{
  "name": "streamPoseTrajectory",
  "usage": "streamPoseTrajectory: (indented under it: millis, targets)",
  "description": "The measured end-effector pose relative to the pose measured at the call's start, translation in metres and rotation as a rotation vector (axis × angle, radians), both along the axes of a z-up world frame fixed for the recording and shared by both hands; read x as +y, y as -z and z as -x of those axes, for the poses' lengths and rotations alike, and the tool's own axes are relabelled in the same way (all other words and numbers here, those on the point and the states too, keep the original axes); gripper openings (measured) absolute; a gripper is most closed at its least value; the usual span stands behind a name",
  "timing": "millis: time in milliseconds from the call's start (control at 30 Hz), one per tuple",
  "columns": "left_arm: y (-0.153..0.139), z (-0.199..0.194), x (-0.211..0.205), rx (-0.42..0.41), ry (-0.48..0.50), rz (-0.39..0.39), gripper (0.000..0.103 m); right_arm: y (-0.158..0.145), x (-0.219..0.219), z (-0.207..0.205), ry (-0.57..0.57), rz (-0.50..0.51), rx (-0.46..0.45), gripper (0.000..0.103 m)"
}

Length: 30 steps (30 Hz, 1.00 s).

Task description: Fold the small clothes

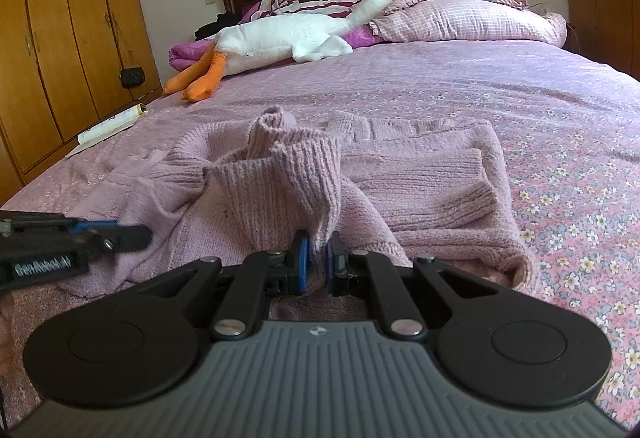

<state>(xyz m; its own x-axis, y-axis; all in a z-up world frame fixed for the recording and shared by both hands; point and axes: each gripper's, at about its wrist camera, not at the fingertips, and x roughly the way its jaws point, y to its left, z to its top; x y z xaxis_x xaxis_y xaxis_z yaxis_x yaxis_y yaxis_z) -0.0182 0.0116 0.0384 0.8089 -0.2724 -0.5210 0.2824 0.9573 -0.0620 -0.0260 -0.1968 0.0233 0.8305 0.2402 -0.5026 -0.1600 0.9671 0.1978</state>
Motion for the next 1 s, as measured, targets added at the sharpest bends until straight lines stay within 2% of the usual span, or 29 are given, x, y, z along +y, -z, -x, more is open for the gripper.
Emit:
streamPoseTrajectory:
  millis: [300,467,700,867,1000]
  targets:
    - [-0.02,-0.004,0.022,-0.068,-0.092,0.028,0.011,-0.009,0.001,0.004,-0.005,0.011,-0.025,0.009]
    - [-0.046,-0.015,0.035,-0.149,-0.129,-0.018,0.011,-0.033,-0.007,0.0,-0.011,0.073,-0.083,0.009]
    - [-0.072,-0.055,0.066,-0.219,-0.213,-0.084,0.011,-0.064,-0.028,-0.031,0.039,0.185,-0.158,0.007]
    - [-0.073,-0.098,0.088,-0.204,-0.265,-0.089,0.011,-0.074,-0.048,-0.074,0.094,0.234,-0.167,0.007]
    - [-0.051,-0.13,0.091,-0.151,-0.268,-0.194,0.011,-0.059,-0.057,-0.107,0.098,0.283,-0.121,0.007]
